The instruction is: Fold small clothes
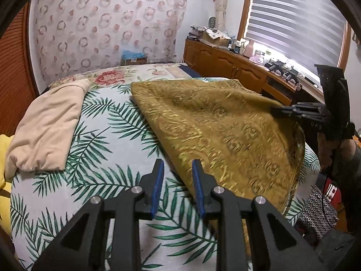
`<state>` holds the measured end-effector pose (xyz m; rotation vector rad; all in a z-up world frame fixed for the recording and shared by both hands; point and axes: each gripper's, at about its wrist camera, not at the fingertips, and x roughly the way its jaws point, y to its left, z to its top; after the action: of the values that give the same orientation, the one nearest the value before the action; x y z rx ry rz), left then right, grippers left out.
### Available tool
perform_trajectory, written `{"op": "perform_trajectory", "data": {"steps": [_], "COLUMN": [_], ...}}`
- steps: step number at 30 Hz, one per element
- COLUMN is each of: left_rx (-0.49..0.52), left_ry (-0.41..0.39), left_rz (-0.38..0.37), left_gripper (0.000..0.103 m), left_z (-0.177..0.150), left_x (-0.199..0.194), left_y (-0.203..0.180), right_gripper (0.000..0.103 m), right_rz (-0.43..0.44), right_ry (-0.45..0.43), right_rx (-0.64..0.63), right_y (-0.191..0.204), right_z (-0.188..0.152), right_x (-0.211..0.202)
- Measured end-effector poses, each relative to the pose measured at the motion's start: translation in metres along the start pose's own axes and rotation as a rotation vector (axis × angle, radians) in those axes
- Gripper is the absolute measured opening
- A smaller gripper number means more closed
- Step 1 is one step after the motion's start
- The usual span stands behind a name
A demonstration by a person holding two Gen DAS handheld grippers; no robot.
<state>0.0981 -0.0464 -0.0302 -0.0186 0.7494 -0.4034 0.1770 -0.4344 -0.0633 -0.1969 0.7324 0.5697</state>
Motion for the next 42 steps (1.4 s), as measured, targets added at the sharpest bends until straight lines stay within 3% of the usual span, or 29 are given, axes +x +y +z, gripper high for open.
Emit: {"op": "perform_trajectory", "data": {"steps": [7,11,15,17,18,20,21,22,29,38,42], "left_rx": [0.012,0.009,0.005,0.009,0.010,0.011,0.011,0.012,0.011,-0.007,-0.010], "left_ry": [-0.006,-0.012,-0.001,0.002,0.003,0.007,0.009,0.011,0.034,0.031,0.028], "left_rz": [-0.022,-0.028,-0.033,-0.030,-0.027,-0.030,-0.032,-0.031,-0.027,-0.012,-0.012], "left_gripper": [0.023,0.023,0.023,0.023,0.023,0.023,0.023,0.023,0.023,0.023,0.023], "left_z": [0.004,0.006,0.008,0.008,0.008,0.008,0.008,0.008,0.006,0.001,-0.002], "left_x": [0.003,0.006,0.014,0.018,0.019,0.022,0.024,0.026,0.039,0.037,0.034], "left_y": [-0.012,-0.018,-0.023,-0.026,-0.028,-0.031,-0.032,-0.033,-0.036,-0.027,-0.026], "right_gripper": [0.000,0.000,0.001,0.008,0.016,0.033,0.049,0.059,0.060,0.060,0.060], "right_rz": [-0.125,-0.191,-0.185,-0.174,-0.184,-0.174,-0.166,-0.160,-0.129,-0.148,-0.162], "right_ry": [-0.041,-0.003,0.050,0.056,0.052,0.030,0.019,0.004,-0.033,0.070,0.116], "right_rx": [0.040,0.053,0.091,0.100,0.102,0.109,0.111,0.111,0.104,0.180,0.219], "right_y": [-0.040,-0.062,-0.078,-0.081,-0.081,-0.083,-0.084,-0.084,-0.100,-0.133,-0.146], "right_z": [-0.010,-0.026,-0.044,-0.048,-0.047,-0.043,-0.042,-0.038,0.011,0.063,0.068], "right_x": [-0.044,-0.053,-0.048,-0.047,-0.048,-0.051,-0.053,-0.055,-0.036,0.049,0.079]}}
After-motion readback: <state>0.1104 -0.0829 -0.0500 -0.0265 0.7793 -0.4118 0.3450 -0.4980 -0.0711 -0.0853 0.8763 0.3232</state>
